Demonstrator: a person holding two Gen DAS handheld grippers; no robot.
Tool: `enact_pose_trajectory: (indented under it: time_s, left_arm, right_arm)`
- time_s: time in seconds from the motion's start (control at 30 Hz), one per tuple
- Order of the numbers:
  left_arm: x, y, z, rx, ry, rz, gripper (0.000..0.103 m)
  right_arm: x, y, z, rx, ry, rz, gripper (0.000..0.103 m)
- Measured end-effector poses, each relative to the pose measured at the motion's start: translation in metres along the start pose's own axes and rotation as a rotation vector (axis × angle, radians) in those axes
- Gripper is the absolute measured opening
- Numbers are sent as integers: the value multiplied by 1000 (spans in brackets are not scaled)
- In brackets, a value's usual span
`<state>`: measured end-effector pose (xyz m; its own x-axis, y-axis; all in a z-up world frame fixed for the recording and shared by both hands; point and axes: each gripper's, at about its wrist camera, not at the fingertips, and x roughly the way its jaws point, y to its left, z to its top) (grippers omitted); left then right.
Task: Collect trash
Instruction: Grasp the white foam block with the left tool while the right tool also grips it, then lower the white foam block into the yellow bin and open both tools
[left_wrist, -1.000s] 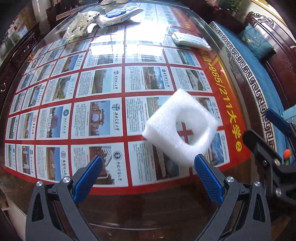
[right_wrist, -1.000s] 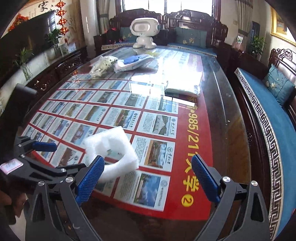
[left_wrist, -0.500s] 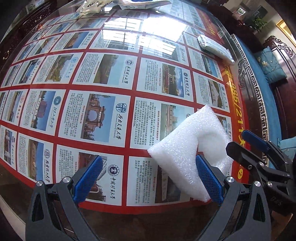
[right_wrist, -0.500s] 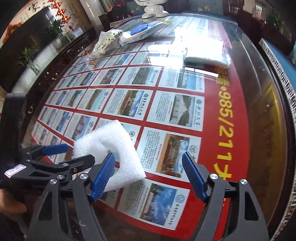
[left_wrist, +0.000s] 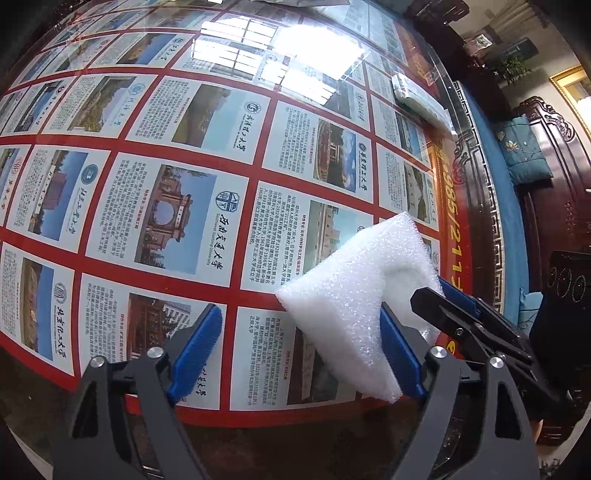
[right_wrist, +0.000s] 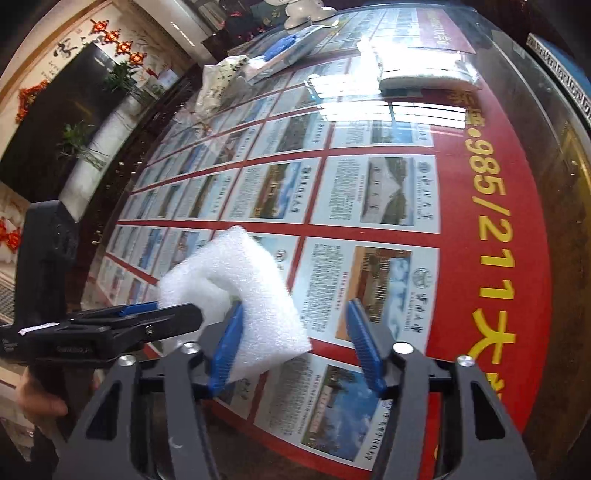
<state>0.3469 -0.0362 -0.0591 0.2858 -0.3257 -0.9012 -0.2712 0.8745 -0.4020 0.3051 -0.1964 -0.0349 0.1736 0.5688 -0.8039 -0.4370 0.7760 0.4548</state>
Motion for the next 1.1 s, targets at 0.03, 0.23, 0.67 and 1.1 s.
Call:
enact_pose_trajectory:
  time_s: [0.03,0.23,0.67,1.1]
  left_arm:
    - [0,0,0,-2,-1,-16,73]
    - [-2,-9,-3,20,-27,-82,45]
    - [-30,-3,-36,63,-62,-147,44]
    - [-100,12,-144,199,-129,-161,44]
  right_arm:
    - [0,2,0,-10,-4,17,33]
    - [-1,11,-3,-24,-39,6,23]
    - [-26,28,-39,4,-107,30,23]
    - [-75,89,-140,-12,-241,48,23]
